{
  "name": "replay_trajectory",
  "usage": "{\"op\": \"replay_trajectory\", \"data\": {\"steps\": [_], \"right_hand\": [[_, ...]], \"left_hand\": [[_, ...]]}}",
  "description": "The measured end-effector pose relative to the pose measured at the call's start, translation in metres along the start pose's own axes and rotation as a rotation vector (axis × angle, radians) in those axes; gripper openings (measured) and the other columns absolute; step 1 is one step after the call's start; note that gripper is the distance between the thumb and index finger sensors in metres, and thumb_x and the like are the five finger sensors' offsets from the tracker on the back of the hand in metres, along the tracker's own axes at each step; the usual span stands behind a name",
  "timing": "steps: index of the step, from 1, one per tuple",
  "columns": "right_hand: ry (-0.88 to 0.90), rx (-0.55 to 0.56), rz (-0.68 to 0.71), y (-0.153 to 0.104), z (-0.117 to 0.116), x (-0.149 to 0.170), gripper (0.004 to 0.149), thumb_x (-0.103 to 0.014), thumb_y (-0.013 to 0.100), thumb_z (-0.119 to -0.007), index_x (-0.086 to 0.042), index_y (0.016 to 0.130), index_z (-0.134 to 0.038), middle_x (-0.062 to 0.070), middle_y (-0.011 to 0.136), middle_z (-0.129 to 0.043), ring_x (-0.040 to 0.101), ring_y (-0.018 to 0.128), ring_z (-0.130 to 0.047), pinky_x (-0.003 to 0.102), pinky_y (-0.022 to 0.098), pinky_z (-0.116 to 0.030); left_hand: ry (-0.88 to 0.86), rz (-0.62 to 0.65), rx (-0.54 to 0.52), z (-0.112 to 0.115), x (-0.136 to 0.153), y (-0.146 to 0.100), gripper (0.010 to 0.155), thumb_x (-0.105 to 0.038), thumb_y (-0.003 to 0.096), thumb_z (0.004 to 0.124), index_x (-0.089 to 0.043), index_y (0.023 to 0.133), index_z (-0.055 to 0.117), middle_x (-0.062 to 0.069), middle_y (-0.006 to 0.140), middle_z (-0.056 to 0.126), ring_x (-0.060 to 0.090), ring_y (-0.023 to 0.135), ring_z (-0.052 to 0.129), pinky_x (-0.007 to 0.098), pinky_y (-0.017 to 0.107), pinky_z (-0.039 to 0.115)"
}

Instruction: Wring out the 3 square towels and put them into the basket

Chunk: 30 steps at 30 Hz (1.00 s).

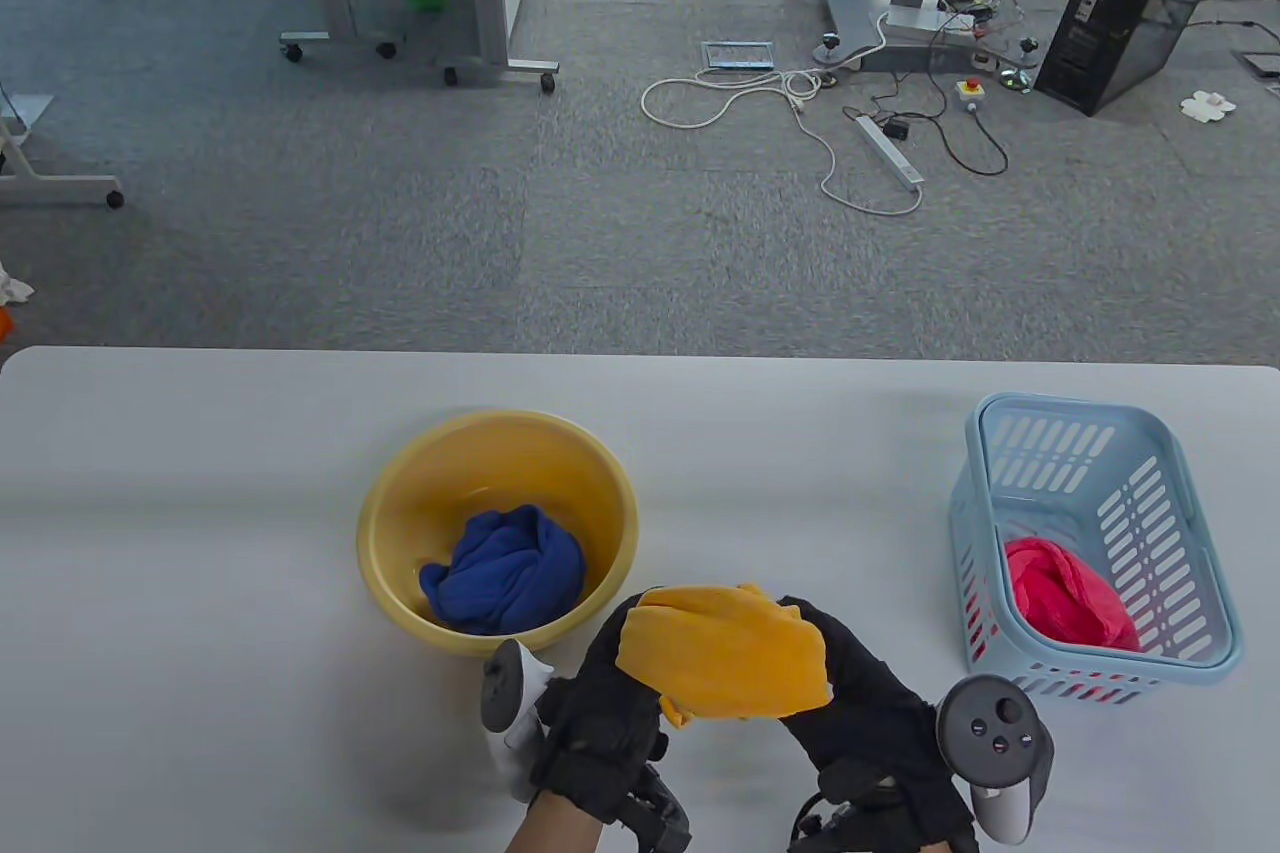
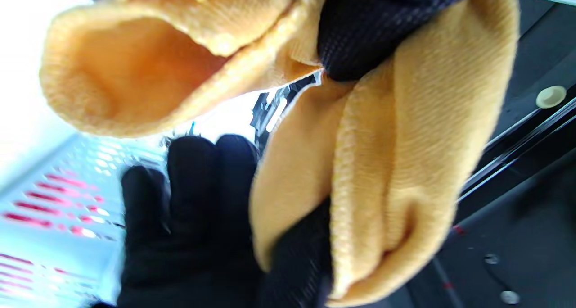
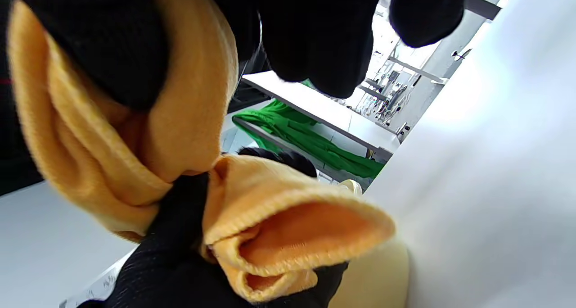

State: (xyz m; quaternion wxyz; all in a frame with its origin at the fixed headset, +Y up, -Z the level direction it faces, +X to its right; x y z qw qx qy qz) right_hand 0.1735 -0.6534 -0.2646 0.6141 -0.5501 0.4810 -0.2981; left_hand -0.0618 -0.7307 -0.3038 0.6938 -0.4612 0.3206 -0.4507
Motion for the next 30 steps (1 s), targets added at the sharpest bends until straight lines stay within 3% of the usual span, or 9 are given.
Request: {"op": "replay_trajectory", "data": {"steps": [1,3,5,9,14,17,23,27,30], "right_hand": [[-0.01,-0.029,0.008,-0.001,0.002,-0.002,0.105,-0.048,0.048,-0.097,-0.018,0.117,-0.024,0.028,0.114,-0.052,0.053,0.096,-0.066,0.074,0.072,-0.051],[-0.029,-0.077,0.033,-0.004,0.006,-0.009,0.122,-0.048,0.048,-0.099,-0.019,0.112,0.001,0.03,0.118,-0.025,0.06,0.102,-0.046,0.076,0.073,-0.042],[-0.063,-0.089,0.078,-0.008,0.007,-0.02,0.127,-0.049,0.046,-0.099,-0.02,0.109,0.007,0.031,0.117,-0.011,0.063,0.104,-0.032,0.078,0.073,-0.037],[-0.112,-0.11,0.154,-0.013,-0.005,-0.039,0.128,-0.051,0.045,-0.099,-0.021,0.11,0.007,0.031,0.114,0.002,0.064,0.102,-0.014,0.079,0.073,-0.028],[-0.237,-0.106,0.19,-0.013,-0.021,-0.047,0.127,-0.054,0.044,-0.099,-0.021,0.112,0.003,0.031,0.113,0.004,0.063,0.101,-0.009,0.079,0.072,-0.024],[-0.233,-0.156,0.165,-0.01,-0.029,-0.038,0.124,-0.057,0.043,-0.099,-0.023,0.115,-0.004,0.03,0.114,0.004,0.063,0.101,-0.009,0.079,0.072,-0.024],[-0.231,-0.111,0.136,-0.008,-0.028,-0.028,0.124,-0.056,0.042,-0.1,-0.022,0.115,-0.006,0.03,0.116,-0.003,0.063,0.104,-0.019,0.079,0.073,-0.031],[-0.178,-0.111,0.142,-0.005,-0.034,-0.023,0.125,-0.055,0.041,-0.101,-0.021,0.114,-0.005,0.03,0.117,-0.009,0.06,0.106,-0.023,0.078,0.074,-0.034],[-0.137,-0.123,0.133,-0.003,-0.039,-0.019,0.128,-0.055,0.041,-0.101,-0.021,0.112,0.001,0.03,0.117,-0.009,0.059,0.106,-0.024,0.077,0.074,-0.036]], "left_hand": [[0.009,-0.006,-0.014,-0.002,0.0,-0.001,0.051,-0.038,0.059,0.085,-0.029,0.106,0.066,0.009,0.104,0.074,0.038,0.094,0.081,0.068,0.068,0.057],[0.0,-0.024,-0.039,-0.007,0.002,-0.001,0.051,-0.037,0.0593,0.083,-0.029,0.106,0.065,0.01,0.104,0.073,0.039,0.094,0.08,0.069,0.068,0.057],[-0.032,-0.028,-0.048,-0.01,0.001,-0.002,0.051,-0.035,0.0597,0.083,-0.028,0.107,0.064,0.011,0.105,0.072,0.04,0.095,0.078,0.069,0.068,0.056],[0.12,-0.014,-0.071,-0.011,-0.005,-0.003,0.051,-0.035,0.0591,0.083,-0.028,0.106,0.065,0.011,0.105,0.071,0.04,0.095,0.077,0.069,0.068,0.056],[0.272,0.02,-0.052,-0.002,-0.013,-0.003,0.052,-0.034,0.0571,0.086,-0.027,0.105,0.069,0.012,0.109,0.068,0.043,0.099,0.073,0.071,0.068,0.054],[0.333,0.114,0.005,0.01,-0.024,-0.002,0.052,-0.035,0.0567,0.086,-0.028,0.106,0.068,0.012,0.115,0.059,0.044,0.106,0.063,0.072,0.068,0.052],[0.211,0.094,0.035,0.012,-0.019,-0.002,0.054,-0.036,0.0568,0.086,-0.028,0.107,0.068,0.012,0.117,0.055,0.045,0.108,0.06,0.072,0.069,0.05],[-0.083,0.055,0.125,0.024,-0.011,0.0,0.054,-0.034,0.0581,0.085,-0.028,0.108,0.065,0.011,0.117,0.059,0.044,0.108,0.061,0.073,0.07,0.048],[-0.097,0.056,0.14,0.027,-0.009,-0.001,0.055,-0.036,0.0586,0.084,-0.03,0.109,0.063,0.01,0.116,0.06,0.043,0.108,0.062,0.072,0.07,0.05]]}}
Point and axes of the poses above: the tracker on the back of each hand, its own x axis roughly to the little-finger side, its own y axis roughly from the wrist to the fingertips, z = x × y, the point moved 5 cm from there along y, roughly from the wrist to the fingertips
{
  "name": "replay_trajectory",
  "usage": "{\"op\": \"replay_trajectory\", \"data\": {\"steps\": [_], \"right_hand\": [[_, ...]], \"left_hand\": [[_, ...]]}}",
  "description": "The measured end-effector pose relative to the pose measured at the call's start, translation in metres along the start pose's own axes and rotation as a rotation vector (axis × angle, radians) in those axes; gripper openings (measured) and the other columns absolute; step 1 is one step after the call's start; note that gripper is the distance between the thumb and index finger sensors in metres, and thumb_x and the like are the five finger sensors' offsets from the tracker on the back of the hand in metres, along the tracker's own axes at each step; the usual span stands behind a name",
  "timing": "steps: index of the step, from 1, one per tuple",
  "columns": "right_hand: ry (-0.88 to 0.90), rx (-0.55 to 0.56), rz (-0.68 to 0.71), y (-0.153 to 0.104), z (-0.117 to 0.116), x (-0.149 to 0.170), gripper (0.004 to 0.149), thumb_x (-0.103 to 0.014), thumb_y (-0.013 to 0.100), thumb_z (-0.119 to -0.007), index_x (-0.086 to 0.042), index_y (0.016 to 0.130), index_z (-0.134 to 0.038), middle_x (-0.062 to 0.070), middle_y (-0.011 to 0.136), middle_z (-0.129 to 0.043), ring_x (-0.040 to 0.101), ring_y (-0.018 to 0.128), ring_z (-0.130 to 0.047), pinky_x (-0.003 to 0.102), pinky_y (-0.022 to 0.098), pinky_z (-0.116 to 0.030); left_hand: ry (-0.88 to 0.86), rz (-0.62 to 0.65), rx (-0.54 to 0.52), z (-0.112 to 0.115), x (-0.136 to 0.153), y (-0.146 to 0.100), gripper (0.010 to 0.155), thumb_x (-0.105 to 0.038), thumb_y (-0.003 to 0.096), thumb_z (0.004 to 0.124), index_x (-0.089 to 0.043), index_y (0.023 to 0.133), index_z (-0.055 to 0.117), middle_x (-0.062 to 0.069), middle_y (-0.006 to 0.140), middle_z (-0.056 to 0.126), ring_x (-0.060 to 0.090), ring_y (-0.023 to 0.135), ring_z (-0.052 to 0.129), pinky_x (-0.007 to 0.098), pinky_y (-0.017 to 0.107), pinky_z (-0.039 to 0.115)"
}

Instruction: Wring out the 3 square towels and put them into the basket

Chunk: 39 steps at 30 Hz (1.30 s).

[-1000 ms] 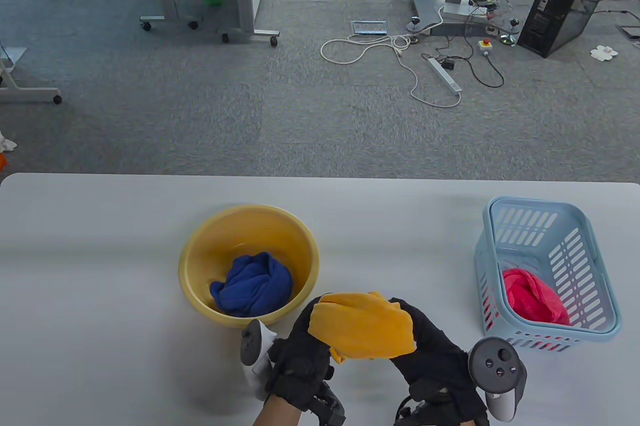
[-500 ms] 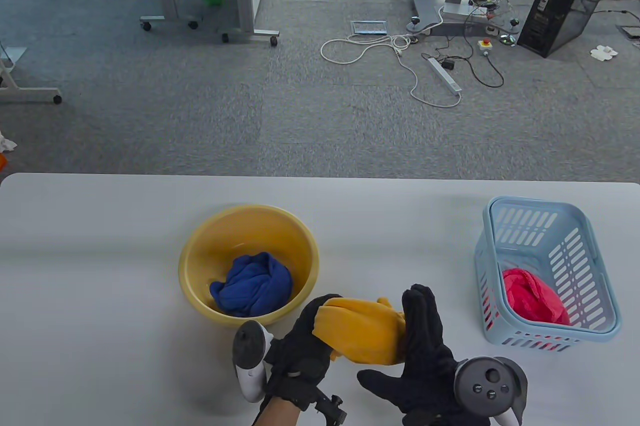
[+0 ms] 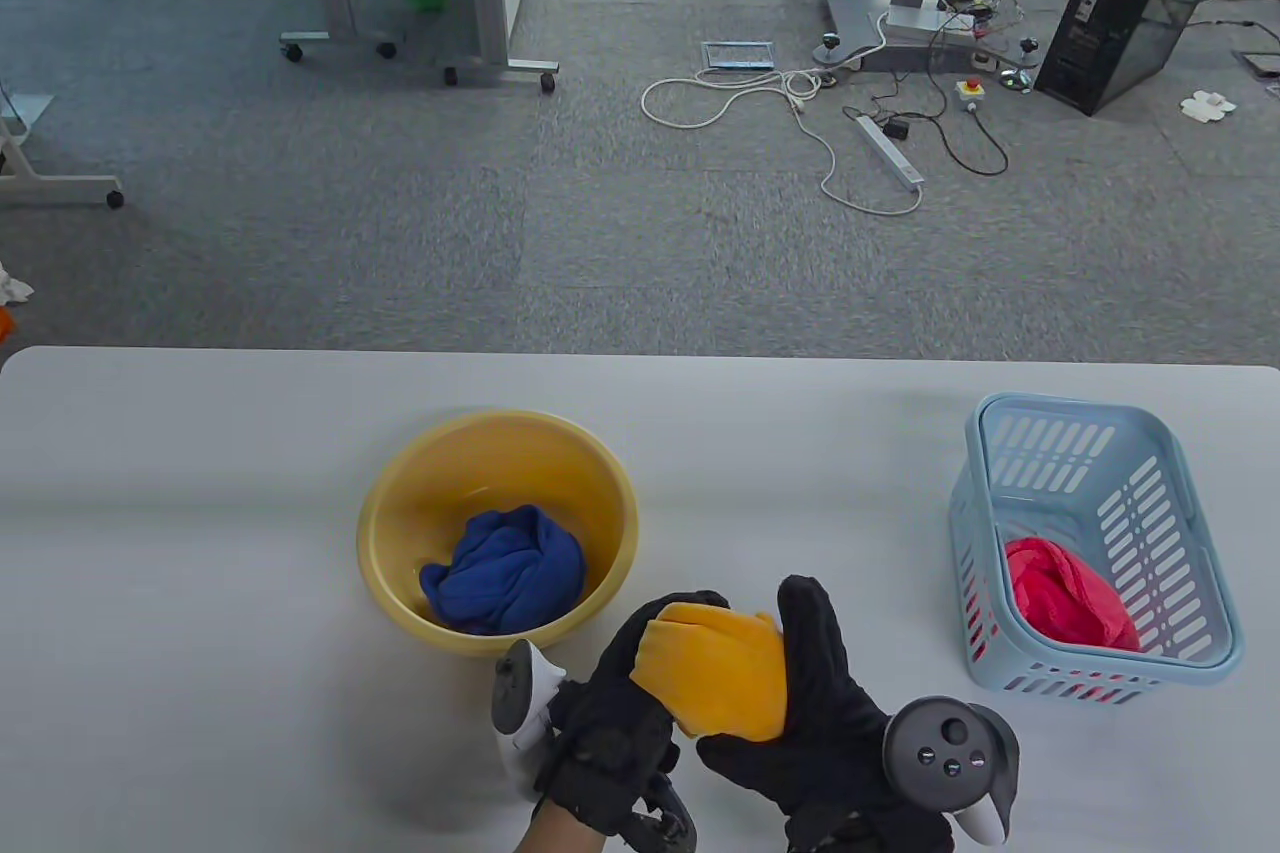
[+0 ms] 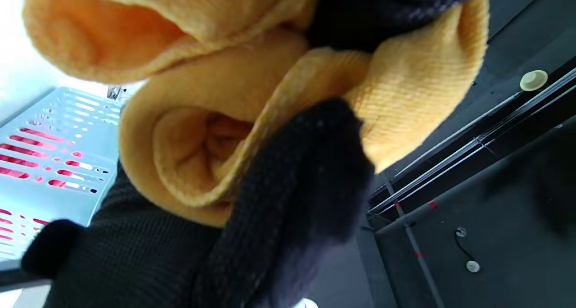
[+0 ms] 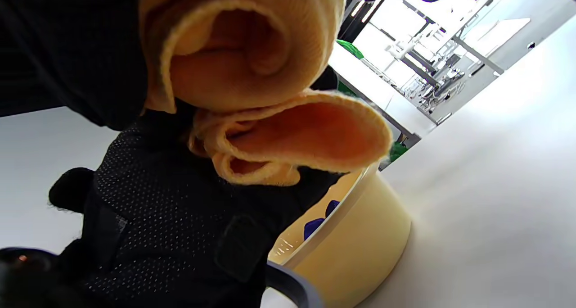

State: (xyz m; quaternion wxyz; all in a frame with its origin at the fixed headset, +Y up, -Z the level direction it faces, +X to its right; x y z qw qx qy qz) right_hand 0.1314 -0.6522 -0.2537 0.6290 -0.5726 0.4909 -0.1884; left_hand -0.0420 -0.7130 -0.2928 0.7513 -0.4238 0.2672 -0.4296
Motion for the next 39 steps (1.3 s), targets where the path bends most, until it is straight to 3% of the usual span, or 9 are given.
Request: {"op": "replay_trajectory", "data": {"steps": [5,9,13,17,19,26,30,33,39], "right_hand": [[0.081,0.002,0.02,0.001,-0.011,0.003,0.131,-0.052,0.04,-0.103,-0.026,0.108,0.006,0.029,0.116,-0.007,0.06,0.106,-0.028,0.077,0.074,-0.038],[0.17,0.001,0.053,0.003,-0.019,0.002,0.133,-0.049,0.039,-0.104,-0.025,0.106,0.008,0.025,0.117,-0.008,0.064,0.103,-0.026,0.076,0.074,-0.04],[0.252,0.005,0.012,0.002,-0.026,0.004,0.132,-0.045,0.039,-0.105,-0.022,0.107,0.007,0.025,0.118,-0.014,0.062,0.101,-0.014,0.077,0.073,-0.03],[0.229,0.076,0.042,0.0,-0.025,0.002,0.128,-0.043,0.038,-0.106,-0.02,0.109,-0.002,0.016,0.118,-0.044,0.054,0.105,-0.023,0.075,0.074,-0.032],[0.237,0.086,0.049,0.0,-0.024,0.002,0.124,-0.04,0.037,-0.107,-0.019,0.11,-0.009,0.016,0.111,-0.06,0.049,0.107,-0.038,0.074,0.074,-0.037],[0.102,0.175,0.024,-0.004,-0.016,0.0,0.113,-0.031,0.038,-0.108,-0.016,0.112,-0.024,0.013,0.093,-0.077,0.049,0.093,-0.074,0.07,0.074,-0.052],[0.093,0.187,0.006,-0.004,-0.013,0.003,0.105,-0.028,0.039,-0.107,-0.018,0.11,-0.03,0.013,0.088,-0.078,0.036,0.074,-0.094,0.063,0.07,-0.068],[0.107,0.183,0.002,-0.004,-0.013,0.005,0.106,-0.027,0.04,-0.107,-0.019,0.111,-0.028,0.014,0.088,-0.077,0.031,0.061,-0.099,0.056,0.062,-0.081],[0.047,0.21,-0.006,-0.005,-0.004,0.004,0.108,-0.027,0.041,-0.107,-0.021,0.112,-0.025,0.013,0.09,-0.077,0.028,0.056,-0.099,0.052,0.054,-0.086]], "left_hand": [[-0.077,0.0,0.062,0.011,0.001,0.0,0.056,-0.038,0.0596,0.083,-0.032,0.111,0.06,0.009,0.12,0.054,0.043,0.113,0.049,0.073,0.071,0.043],[-0.175,-0.019,0.182,0.03,0.007,0.001,0.067,-0.043,0.0622,0.077,-0.039,0.118,0.04,0.01,0.124,0.023,0.041,0.115,0.016,0.073,0.073,0.027],[-0.231,-0.035,0.272,0.038,0.014,0.002,0.075,-0.048,0.0637,0.071,-0.039,0.119,0.021,0.009,0.121,0.001,0.038,0.112,-0.001,0.072,0.072,0.018],[-0.251,-0.043,0.35,0.043,0.015,0.001,0.08,-0.05,0.0641,0.069,-0.041,0.118,0.011,0.005,0.115,-0.014,0.036,0.108,-0.013,0.072,0.071,0.011],[-0.229,-0.053,0.355,0.043,0.015,0.001,0.081,-0.051,0.0641,0.069,-0.045,0.116,0.007,0.003,0.112,-0.02,0.037,0.104,-0.019,0.072,0.07,0.008],[-0.17,-0.109,0.302,0.039,0.023,-0.002,0.082,-0.054,0.0656,0.066,-0.04,0.116,0.003,0.007,0.109,-0.023,0.038,0.103,-0.021,0.073,0.069,0.008],[-0.113,-0.149,0.265,0.033,0.026,-0.002,0.081,-0.054,0.0656,0.068,-0.036,0.119,0.01,0.01,0.112,-0.018,0.04,0.104,-0.016,0.073,0.07,0.012],[-0.099,-0.138,0.24,0.03,0.025,-0.001,0.08,-0.052,0.0651,0.07,-0.035,0.12,0.015,0.011,0.114,-0.013,0.041,0.106,-0.012,0.073,0.07,0.015],[-0.044,-0.133,0.197,0.025,0.024,-0.001,0.078,-0.051,0.0648,0.072,-0.033,0.12,0.021,0.013,0.117,-0.005,0.043,0.109,-0.003,0.073,0.071,0.02]]}}
Point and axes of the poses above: the tracker on the back of each hand, its own x axis roughly to the little-finger side, its own y axis roughly from the wrist to the fingertips, z = x × y, the point moved 5 cm from there along y, roughly from the wrist to the fingertips
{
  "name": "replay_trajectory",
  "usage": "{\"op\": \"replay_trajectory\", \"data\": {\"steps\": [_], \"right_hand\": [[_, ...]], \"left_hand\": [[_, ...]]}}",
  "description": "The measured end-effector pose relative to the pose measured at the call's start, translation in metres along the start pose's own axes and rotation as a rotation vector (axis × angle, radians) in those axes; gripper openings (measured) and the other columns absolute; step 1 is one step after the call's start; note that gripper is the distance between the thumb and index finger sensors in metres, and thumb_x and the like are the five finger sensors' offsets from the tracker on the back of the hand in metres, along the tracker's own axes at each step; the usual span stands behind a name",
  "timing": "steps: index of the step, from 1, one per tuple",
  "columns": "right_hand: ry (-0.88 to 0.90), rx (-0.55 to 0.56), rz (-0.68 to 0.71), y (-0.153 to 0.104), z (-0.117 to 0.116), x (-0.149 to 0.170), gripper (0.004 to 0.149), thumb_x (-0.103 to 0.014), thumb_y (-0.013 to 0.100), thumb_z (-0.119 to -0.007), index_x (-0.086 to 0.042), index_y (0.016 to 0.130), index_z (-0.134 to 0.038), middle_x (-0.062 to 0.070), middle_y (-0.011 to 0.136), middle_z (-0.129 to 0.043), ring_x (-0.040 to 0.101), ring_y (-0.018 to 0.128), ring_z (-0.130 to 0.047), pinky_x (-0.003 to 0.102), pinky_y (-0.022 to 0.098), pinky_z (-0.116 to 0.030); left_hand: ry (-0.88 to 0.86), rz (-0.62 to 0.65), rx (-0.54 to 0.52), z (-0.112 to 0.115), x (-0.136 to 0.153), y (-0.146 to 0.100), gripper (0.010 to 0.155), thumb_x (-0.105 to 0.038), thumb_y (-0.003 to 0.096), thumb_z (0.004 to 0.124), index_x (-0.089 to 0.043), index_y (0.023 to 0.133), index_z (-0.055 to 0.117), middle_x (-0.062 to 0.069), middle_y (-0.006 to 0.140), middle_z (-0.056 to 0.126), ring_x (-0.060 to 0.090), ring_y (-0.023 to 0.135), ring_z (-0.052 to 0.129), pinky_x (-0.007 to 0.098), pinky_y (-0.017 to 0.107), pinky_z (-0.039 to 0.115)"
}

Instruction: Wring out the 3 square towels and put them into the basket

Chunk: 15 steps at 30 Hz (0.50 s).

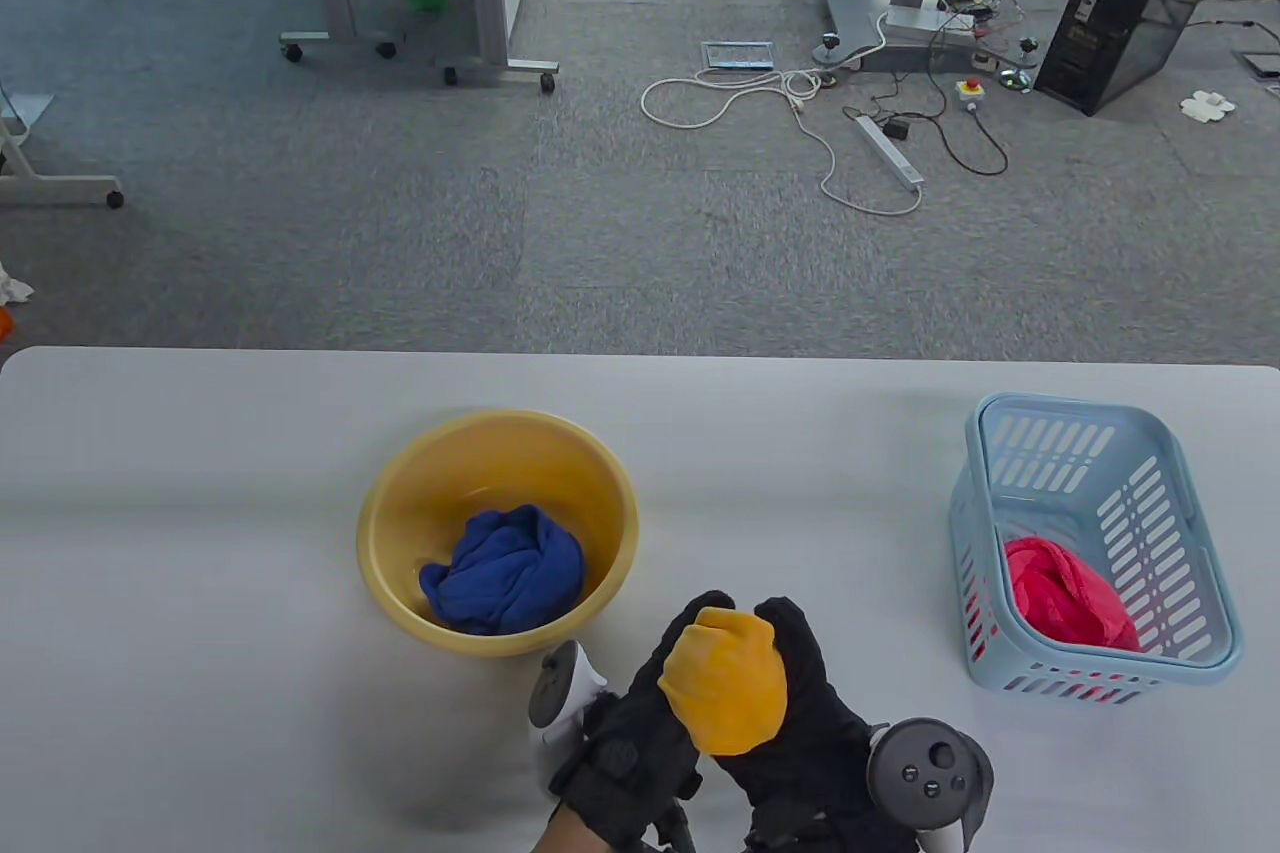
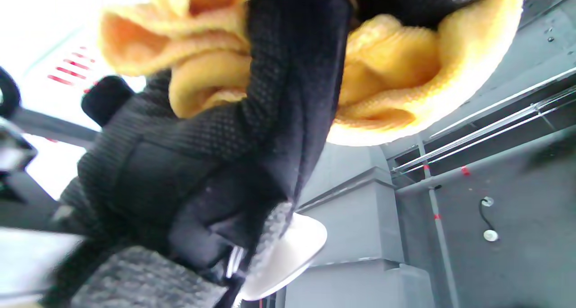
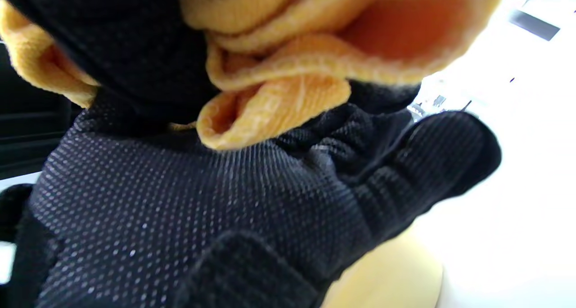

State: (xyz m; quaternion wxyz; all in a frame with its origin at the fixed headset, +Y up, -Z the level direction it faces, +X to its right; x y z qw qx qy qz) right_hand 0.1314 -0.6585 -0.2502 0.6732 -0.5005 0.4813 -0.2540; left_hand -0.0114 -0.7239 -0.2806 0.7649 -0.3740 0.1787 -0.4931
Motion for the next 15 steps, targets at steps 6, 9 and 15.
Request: {"op": "replay_trajectory", "data": {"steps": [6,9,15], "right_hand": [[0.107,0.087,-0.117,-0.001,0.024,0.021,0.103,-0.03,0.041,-0.107,-0.02,0.111,-0.031,0.014,0.087,-0.078,0.027,0.054,-0.1,0.051,0.051,-0.088],[0.019,0.117,-0.112,-0.003,0.035,0.021,0.101,-0.03,0.041,-0.107,-0.018,0.111,-0.034,0.014,0.087,-0.078,0.027,0.054,-0.099,0.051,0.052,-0.088],[-0.227,0.115,-0.048,-0.003,0.033,0.011,0.097,-0.029,0.041,-0.107,-0.015,0.109,-0.04,0.014,0.088,-0.079,0.029,0.056,-0.099,0.053,0.056,-0.084]], "left_hand": [[0.326,0.001,-0.158,-0.015,-0.018,-0.008,0.076,-0.056,0.0631,0.072,-0.027,0.12,0.031,0.016,0.121,0.014,0.047,0.112,0.015,0.073,0.071,0.032],[0.309,0.029,-0.239,-0.023,-0.026,-0.013,0.074,-0.057,0.0629,0.071,-0.026,0.12,0.034,0.017,0.121,0.02,0.048,0.111,0.024,0.072,0.071,0.036],[0.27,0.046,-0.232,-0.025,-0.028,-0.013,0.08,-0.065,0.0611,0.07,-0.026,0.12,0.033,0.018,0.121,0.028,0.049,0.107,0.049,0.065,0.068,0.057]]}}
Point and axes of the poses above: the tracker on the back of each hand, its own x axis roughly to the little-finger side, its own y axis roughly from the wrist to the fingertips, z = x × y, the point moved 5 cm from there along y, roughly from the wrist to the fingertips
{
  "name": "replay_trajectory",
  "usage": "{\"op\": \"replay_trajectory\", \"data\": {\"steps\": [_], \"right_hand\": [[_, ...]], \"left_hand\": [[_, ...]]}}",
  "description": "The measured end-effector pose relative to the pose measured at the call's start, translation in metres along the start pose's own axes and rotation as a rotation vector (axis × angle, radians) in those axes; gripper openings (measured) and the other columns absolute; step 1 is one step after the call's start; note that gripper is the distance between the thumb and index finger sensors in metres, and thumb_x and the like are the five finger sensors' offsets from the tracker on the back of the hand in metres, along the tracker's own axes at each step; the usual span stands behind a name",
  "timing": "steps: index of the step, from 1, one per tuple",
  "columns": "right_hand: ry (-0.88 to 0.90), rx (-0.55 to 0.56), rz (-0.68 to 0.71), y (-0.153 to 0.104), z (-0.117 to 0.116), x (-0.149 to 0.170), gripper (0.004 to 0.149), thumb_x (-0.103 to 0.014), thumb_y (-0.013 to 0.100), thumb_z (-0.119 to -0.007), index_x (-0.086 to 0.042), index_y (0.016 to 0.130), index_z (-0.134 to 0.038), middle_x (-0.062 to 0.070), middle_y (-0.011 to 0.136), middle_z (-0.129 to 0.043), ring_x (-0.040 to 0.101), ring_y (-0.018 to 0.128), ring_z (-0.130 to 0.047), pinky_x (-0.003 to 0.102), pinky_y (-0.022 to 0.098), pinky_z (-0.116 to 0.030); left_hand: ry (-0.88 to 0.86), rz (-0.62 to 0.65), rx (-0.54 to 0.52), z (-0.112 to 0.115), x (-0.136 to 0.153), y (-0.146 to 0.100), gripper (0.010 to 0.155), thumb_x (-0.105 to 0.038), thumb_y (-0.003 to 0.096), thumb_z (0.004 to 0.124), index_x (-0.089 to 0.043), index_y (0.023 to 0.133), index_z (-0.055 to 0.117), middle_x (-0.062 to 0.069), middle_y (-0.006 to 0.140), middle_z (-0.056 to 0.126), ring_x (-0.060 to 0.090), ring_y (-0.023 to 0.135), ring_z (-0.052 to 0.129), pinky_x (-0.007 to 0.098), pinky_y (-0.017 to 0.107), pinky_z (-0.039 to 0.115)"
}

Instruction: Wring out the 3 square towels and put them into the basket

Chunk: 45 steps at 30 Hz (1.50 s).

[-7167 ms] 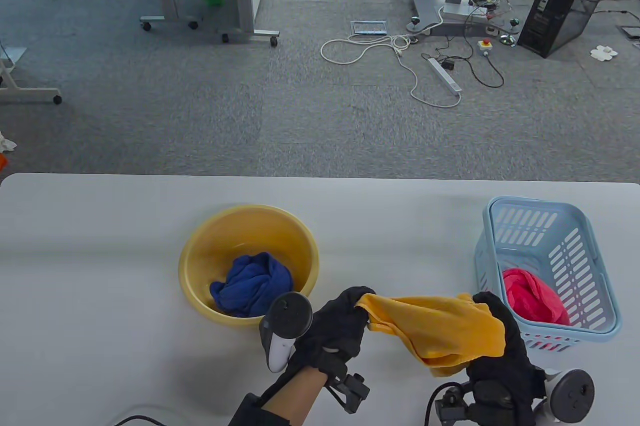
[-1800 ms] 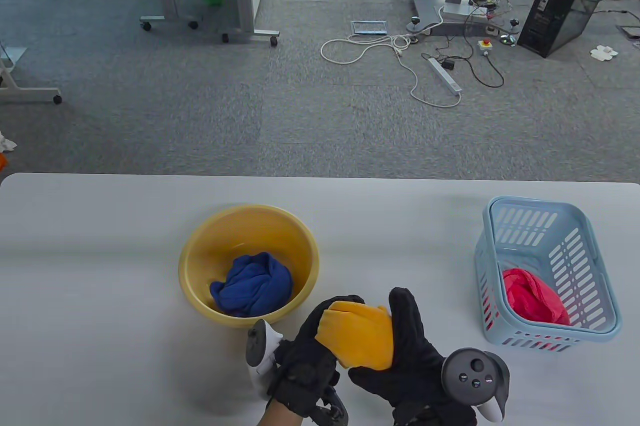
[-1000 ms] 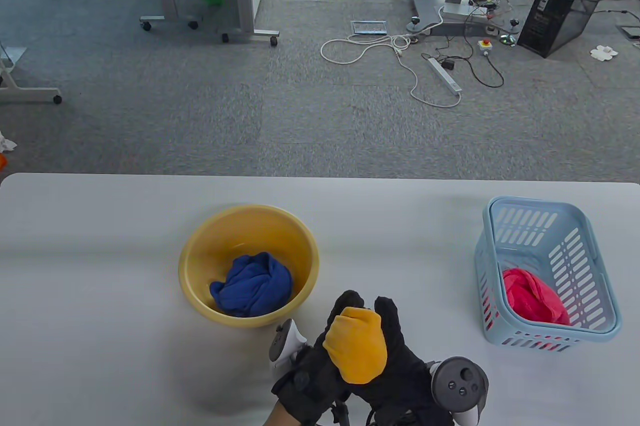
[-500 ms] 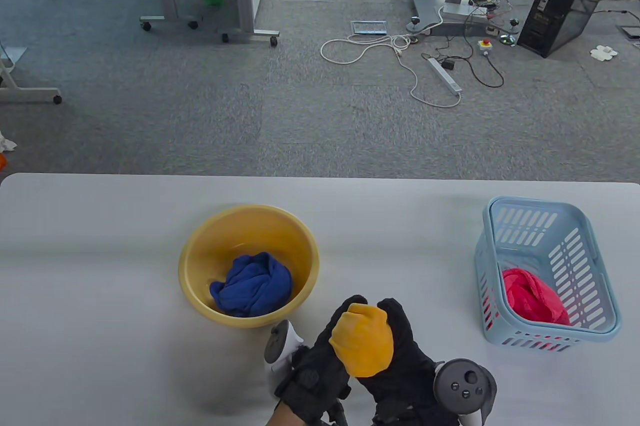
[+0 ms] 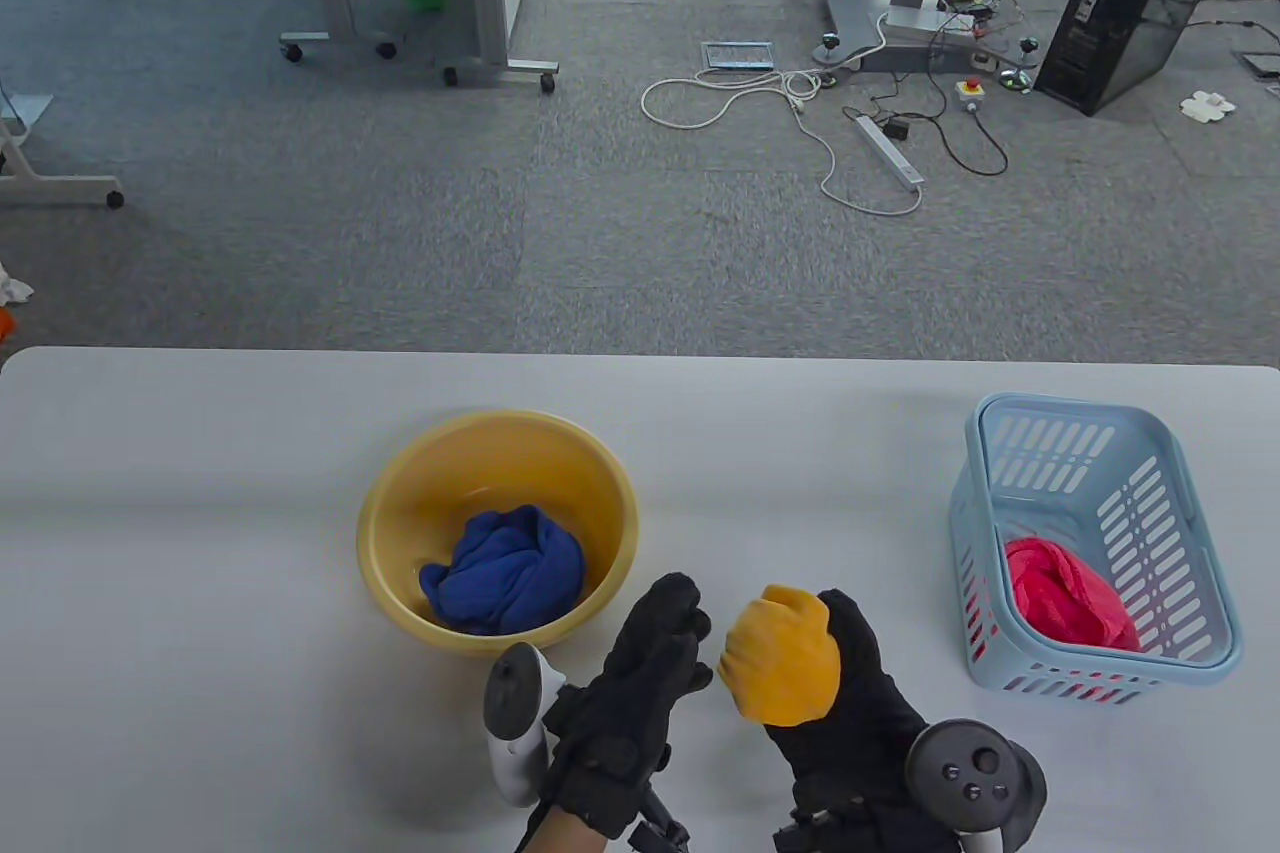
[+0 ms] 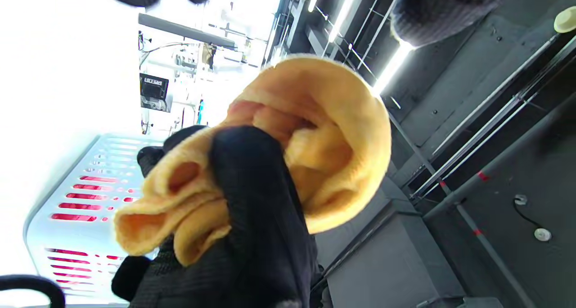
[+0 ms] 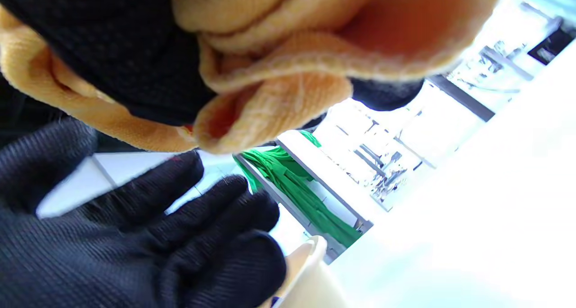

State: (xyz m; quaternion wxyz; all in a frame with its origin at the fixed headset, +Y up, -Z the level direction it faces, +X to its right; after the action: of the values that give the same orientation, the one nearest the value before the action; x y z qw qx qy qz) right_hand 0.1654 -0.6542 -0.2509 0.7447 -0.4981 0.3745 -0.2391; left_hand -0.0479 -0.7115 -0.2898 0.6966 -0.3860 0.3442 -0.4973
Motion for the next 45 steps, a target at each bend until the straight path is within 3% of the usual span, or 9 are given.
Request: {"op": "replay_trajectory", "data": {"steps": [9,17,22,24,26,30,32,36,45], "right_hand": [[-0.394,0.012,0.164,-0.006,-0.009,-0.031,0.088,-0.025,0.039,-0.109,-0.022,0.106,-0.051,0.013,0.088,-0.08,0.031,0.057,-0.098,0.054,0.058,-0.081],[-0.581,0.067,0.252,-0.013,-0.019,-0.043,0.086,-0.023,0.042,-0.107,-0.03,0.106,-0.05,0.013,0.09,-0.077,0.032,0.062,-0.095,0.058,0.065,-0.074],[-0.643,0.047,0.331,-0.019,-0.034,-0.049,0.087,-0.023,0.042,-0.107,-0.031,0.106,-0.048,0.013,0.091,-0.076,0.032,0.064,-0.094,0.059,0.067,-0.072],[-0.664,0.035,0.35,-0.02,-0.038,-0.052,0.088,-0.023,0.042,-0.107,-0.031,0.106,-0.048,0.013,0.091,-0.076,0.032,0.064,-0.094,0.059,0.067,-0.072],[-0.67,0.019,0.372,-0.022,-0.043,-0.056,0.088,-0.023,0.041,-0.107,-0.031,0.106,-0.048,0.012,0.091,-0.076,0.032,0.064,-0.094,0.059,0.067,-0.071],[-0.664,0.022,0.391,-0.024,-0.046,-0.061,0.088,-0.023,0.041,-0.107,-0.028,0.107,-0.047,0.012,0.091,-0.076,0.032,0.064,-0.094,0.059,0.068,-0.071],[-0.628,0.043,0.389,-0.024,-0.041,-0.064,0.09,-0.024,0.042,-0.106,-0.027,0.107,-0.045,0.012,0.091,-0.076,0.032,0.064,-0.094,0.059,0.067,-0.072],[-0.6,0.037,0.373,-0.024,-0.036,-0.062,0.09,-0.026,0.041,-0.106,-0.024,0.108,-0.045,0.011,0.09,-0.077,0.03,0.062,-0.096,0.058,0.066,-0.073],[-0.524,-0.014,0.318,-0.019,-0.037,-0.052,0.093,-0.028,0.04,-0.106,-0.018,0.109,-0.045,0.014,0.089,-0.078,0.03,0.059,-0.097,0.058,0.065,-0.075]], "left_hand": [[0.051,-0.156,0.015,0.0,0.012,-0.003,0.085,-0.07,0.0604,0.069,-0.025,0.12,0.03,0.023,0.119,0.033,0.051,0.099,0.061,0.062,0.061,0.066],[0.041,-0.261,0.049,0.004,0.022,-0.005,0.086,-0.072,0.0599,0.069,-0.023,0.12,0.031,0.026,0.117,0.037,0.052,0.096,0.066,0.06,0.056,0.072],[-0.135,-0.372,0.164,0.019,0.038,-0.009,0.094,-0.081,0.0574,0.062,-0.019,0.119,0.027,0.026,0.116,0.041,0.05,0.089,0.077,0.052,0.049,0.08],[-0.216,-0.392,0.132,0.017,0.041,-0.011,0.1,-0.088,0.0523,0.061,-0.02,0.118,0.028,0.024,0.115,0.046,0.049,0.083,0.08,0.048,0.046,0.082],[-0.145,-0.41,0.124,0.012,0.042,-0.011,0.102,-0.091,0.0508,0.064,-0.02,0.118,0.032,0.023,0.112,0.053,0.047,0.077,0.086,0.043,0.042,0.085],[-0.083,-0.363,0.078,0.005,0.037,-0.009,0.096,-0.086,0.0532,0.068,-0.017,0.114,0.044,0.021,0.106,0.065,0.044,0.067,0.091,0.04,0.04,0.085],[-0.023,-0.249,0.053,0.004,0.029,-0.004,0.086,-0.08,0.0567,0.067,-0.015,0.111,0.051,0.02,0.1,0.072,0.043,0.061,0.094,0.041,0.037,0.085],[0.047,-0.168,-0.007,0.003,0.021,-0.002,0.078,-0.074,0.0569,0.069,-0.014,0.105,0.062,0.021,0.09,0.08,0.04,0.052,0.098,0.039,0.03,0.087],[0.263,-0.026,-0.101,-0.004,0.004,-0.001,0.066,-0.065,0.058,0.07,-0.013,0.1,0.071,0.02,0.086,0.085,0.038,0.052,0.1,0.039,0.031,0.087]]}}
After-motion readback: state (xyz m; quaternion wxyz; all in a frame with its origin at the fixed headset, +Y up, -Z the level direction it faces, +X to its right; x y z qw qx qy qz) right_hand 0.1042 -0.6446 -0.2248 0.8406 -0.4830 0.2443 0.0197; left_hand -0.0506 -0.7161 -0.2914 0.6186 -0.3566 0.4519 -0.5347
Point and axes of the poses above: the tracker on the back of each hand, its own x axis roughly to the little-finger side, its own y axis roughly from the wrist to the fingertips, z = x × y, the point moved 5 cm from there along y, roughly from the wrist to the fingertips
